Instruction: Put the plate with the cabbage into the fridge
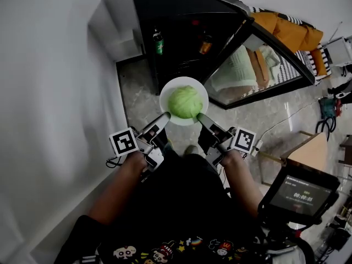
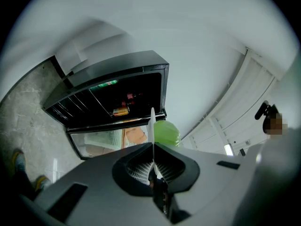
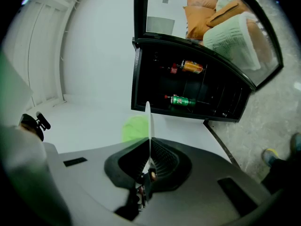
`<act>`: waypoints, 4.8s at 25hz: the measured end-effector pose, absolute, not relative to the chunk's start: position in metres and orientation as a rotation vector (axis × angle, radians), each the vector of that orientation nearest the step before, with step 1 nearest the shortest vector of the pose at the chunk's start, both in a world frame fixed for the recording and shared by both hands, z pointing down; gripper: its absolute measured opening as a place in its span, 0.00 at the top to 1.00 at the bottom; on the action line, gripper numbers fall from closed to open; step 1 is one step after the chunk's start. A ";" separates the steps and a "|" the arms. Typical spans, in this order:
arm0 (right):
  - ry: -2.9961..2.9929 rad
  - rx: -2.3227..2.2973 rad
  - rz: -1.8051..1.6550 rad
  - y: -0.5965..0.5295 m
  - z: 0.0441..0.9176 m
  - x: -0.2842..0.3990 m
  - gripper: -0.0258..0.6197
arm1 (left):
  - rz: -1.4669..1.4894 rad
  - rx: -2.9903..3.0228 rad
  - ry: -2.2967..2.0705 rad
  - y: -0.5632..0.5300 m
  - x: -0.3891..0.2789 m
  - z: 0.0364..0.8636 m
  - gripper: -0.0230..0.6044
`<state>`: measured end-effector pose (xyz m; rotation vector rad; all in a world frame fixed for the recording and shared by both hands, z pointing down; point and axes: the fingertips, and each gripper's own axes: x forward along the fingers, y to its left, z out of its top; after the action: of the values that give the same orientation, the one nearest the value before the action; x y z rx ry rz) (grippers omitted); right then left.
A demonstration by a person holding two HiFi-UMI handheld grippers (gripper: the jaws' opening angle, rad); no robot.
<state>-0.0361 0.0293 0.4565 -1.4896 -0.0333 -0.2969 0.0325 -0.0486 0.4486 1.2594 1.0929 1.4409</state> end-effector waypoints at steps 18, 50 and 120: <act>-0.062 -1.475 -0.279 0.029 0.459 -0.039 0.94 | 1.506 1.233 1.116 -0.046 0.031 0.452 0.95; -0.014 -1.495 -0.322 0.029 0.451 -0.027 0.94 | 1.425 1.319 1.117 -0.050 0.040 0.443 0.95; 0.034 -1.623 -0.236 0.033 0.429 -0.026 0.94 | 1.243 1.396 1.189 -0.049 0.039 0.419 0.95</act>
<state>-0.0257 0.0329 0.4288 -1.6227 0.0339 -0.2362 0.0393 -0.0487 0.4191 1.3961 1.1887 1.2427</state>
